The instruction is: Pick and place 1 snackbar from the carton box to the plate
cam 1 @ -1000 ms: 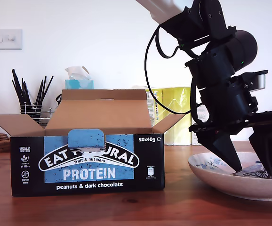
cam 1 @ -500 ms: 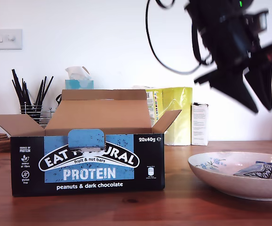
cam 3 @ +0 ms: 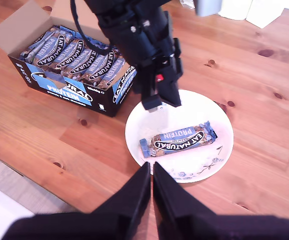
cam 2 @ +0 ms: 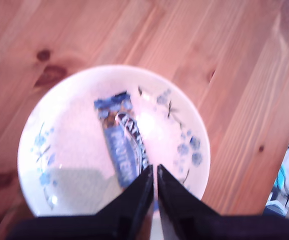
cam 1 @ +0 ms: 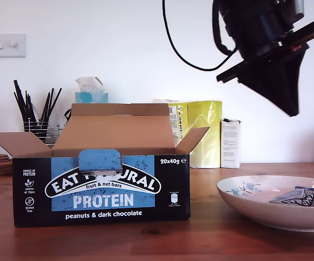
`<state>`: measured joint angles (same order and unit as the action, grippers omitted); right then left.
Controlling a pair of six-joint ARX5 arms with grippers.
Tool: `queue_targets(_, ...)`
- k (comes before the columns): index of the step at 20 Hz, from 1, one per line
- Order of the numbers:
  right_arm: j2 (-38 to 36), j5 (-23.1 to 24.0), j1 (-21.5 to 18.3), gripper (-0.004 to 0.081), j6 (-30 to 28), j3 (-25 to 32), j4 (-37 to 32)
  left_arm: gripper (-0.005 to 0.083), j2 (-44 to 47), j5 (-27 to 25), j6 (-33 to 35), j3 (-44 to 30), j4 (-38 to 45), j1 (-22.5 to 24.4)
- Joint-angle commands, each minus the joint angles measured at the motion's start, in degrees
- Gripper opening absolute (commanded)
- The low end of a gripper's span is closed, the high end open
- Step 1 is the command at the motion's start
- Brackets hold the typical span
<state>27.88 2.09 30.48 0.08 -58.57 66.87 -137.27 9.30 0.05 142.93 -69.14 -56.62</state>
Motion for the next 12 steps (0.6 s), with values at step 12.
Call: queue_targets(12,1.1,1.5,0.2,-0.0013,-0.2,-0.2,-3.7,-0.0024,8.7,-2.1,3.1,-0.6,-8.9,12.1)
